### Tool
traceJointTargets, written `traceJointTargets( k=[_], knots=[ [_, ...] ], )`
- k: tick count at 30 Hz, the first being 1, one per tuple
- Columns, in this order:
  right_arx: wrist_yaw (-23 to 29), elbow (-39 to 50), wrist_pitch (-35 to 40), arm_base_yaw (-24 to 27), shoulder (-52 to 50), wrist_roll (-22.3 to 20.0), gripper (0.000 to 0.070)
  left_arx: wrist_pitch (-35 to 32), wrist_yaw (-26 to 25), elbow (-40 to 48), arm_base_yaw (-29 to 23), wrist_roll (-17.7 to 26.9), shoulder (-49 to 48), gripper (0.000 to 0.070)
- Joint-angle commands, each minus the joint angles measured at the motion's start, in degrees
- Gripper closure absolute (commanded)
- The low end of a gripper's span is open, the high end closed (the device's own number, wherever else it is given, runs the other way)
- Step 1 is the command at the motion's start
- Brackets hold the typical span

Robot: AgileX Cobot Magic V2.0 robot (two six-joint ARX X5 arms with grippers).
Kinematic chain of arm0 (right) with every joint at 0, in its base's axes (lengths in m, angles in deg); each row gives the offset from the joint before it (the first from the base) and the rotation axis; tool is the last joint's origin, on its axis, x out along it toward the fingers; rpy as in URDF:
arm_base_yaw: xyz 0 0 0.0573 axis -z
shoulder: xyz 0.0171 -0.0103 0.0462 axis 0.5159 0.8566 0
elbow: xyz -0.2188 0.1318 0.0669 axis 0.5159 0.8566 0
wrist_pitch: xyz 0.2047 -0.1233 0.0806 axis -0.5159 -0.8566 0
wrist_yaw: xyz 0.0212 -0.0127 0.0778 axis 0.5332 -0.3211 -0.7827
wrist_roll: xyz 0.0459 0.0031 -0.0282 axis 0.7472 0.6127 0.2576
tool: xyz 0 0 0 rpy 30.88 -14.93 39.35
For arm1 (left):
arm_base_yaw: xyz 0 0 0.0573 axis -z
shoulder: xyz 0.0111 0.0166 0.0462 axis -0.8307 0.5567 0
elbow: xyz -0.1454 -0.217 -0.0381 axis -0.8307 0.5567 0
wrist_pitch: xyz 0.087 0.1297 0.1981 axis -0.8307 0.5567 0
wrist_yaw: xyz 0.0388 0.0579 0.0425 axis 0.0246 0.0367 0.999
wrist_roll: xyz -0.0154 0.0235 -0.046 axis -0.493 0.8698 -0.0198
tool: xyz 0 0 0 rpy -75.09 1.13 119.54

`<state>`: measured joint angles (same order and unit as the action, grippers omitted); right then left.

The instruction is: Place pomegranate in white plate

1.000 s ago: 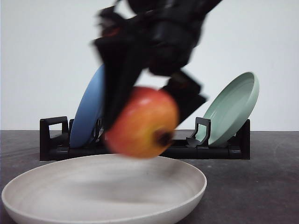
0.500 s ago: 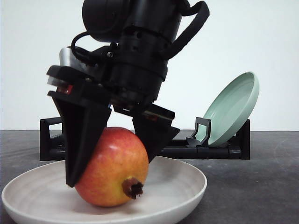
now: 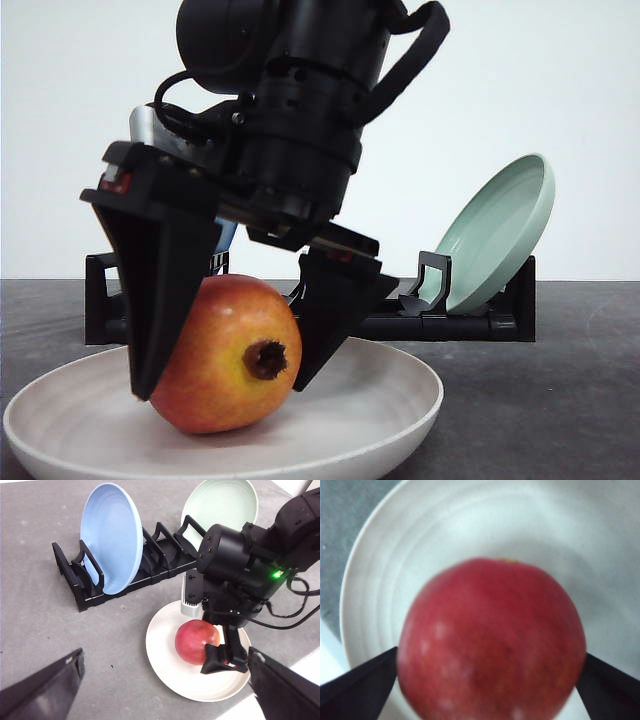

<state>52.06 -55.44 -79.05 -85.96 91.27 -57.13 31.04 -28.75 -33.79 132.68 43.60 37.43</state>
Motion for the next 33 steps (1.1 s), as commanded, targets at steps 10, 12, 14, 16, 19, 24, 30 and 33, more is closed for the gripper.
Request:
traceJointTargets(
  k=[10, 12, 14, 16, 19, 24, 30, 33],
  knots=[
    [-1.44, -10.18, -15.75, 5.12, -17.52, -5.54, 0.0000, -0.90, 0.42, -0.44, 0.70, -1.16, 0.15, 0.0067],
    [-1.41, -10.13, -18.46, 6.84, -23.11, -6.20, 0.0000, -0.90, 0.42, -0.44, 0.70, -1.65, 0.15, 0.0068],
    [-1.41, -10.09, -21.29, 8.55, -28.70, -6.34, 0.0000, -0.90, 0.42, -0.44, 0.70, -1.96, 0.15, 0.0067],
    [-1.12, -9.85, -23.25, 10.17, -34.20, -6.34, 0.0000, -0.91, 0.42, -0.44, 0.70, -2.56, 0.15, 0.0068],
    [-0.22, -8.09, -22.86, 12.17, -42.90, -6.34, 0.0000, -1.44, 0.42, -0.44, 0.70, -2.98, 0.15, 0.0067],
    [0.46, 0.37, -17.12, 12.84, -57.06, -5.90, 0.0000, -6.12, 0.44, -0.44, 0.70, -2.93, 0.15, 0.0067],
    [0.60, 16.42, -5.24, 12.84, -72.72, -0.72, 0.0000, -15.15, 0.40, -0.44, 0.70, -0.60, 0.37, 0.0068],
    [2.66, 23.00, 0.28, 12.84, -78.53, 1.11, 0.0000, -18.65, 0.36, -0.44, 0.70, 2.05, 0.42, 0.0068]
  ],
)
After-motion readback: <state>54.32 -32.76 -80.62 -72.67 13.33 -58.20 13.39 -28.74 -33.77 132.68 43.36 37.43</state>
